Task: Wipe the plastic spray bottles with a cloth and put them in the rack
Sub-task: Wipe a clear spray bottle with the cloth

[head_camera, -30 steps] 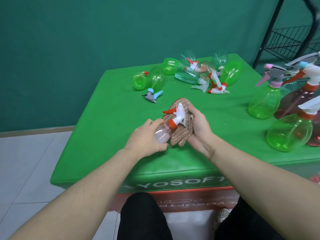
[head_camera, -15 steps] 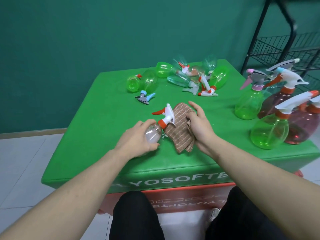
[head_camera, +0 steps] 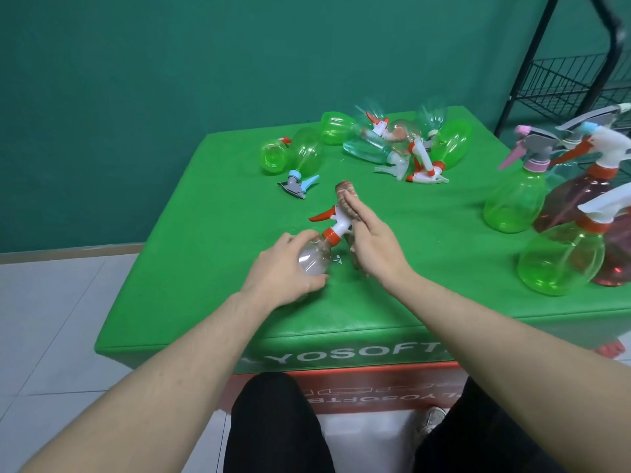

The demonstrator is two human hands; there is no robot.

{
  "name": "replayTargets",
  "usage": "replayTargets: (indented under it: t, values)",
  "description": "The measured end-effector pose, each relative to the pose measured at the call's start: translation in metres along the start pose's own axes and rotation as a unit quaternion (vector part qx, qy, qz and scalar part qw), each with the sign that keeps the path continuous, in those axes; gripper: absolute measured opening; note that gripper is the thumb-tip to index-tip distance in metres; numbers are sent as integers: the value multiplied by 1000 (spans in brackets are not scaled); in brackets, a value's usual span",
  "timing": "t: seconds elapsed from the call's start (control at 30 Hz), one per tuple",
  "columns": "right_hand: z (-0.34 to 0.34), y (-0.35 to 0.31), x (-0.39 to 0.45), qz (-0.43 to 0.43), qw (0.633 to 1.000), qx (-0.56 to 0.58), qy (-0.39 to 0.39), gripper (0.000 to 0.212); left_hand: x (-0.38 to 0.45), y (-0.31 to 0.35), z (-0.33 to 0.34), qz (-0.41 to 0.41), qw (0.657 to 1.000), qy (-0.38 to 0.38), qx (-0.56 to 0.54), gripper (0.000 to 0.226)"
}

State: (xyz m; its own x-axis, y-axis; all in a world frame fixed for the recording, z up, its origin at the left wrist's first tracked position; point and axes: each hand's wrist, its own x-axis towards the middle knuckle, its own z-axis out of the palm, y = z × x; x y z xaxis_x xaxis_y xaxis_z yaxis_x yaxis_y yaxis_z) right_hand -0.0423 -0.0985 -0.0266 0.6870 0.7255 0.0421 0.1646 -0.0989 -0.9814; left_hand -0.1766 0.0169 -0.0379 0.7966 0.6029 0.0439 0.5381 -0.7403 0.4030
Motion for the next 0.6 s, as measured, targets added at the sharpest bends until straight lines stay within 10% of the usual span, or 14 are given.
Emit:
replayTargets:
  t: [0.6]
  values:
    - [-34, -9, 10, 97, 954, 274, 67, 26, -6, -1, 4, 28, 999, 18, -1, 81]
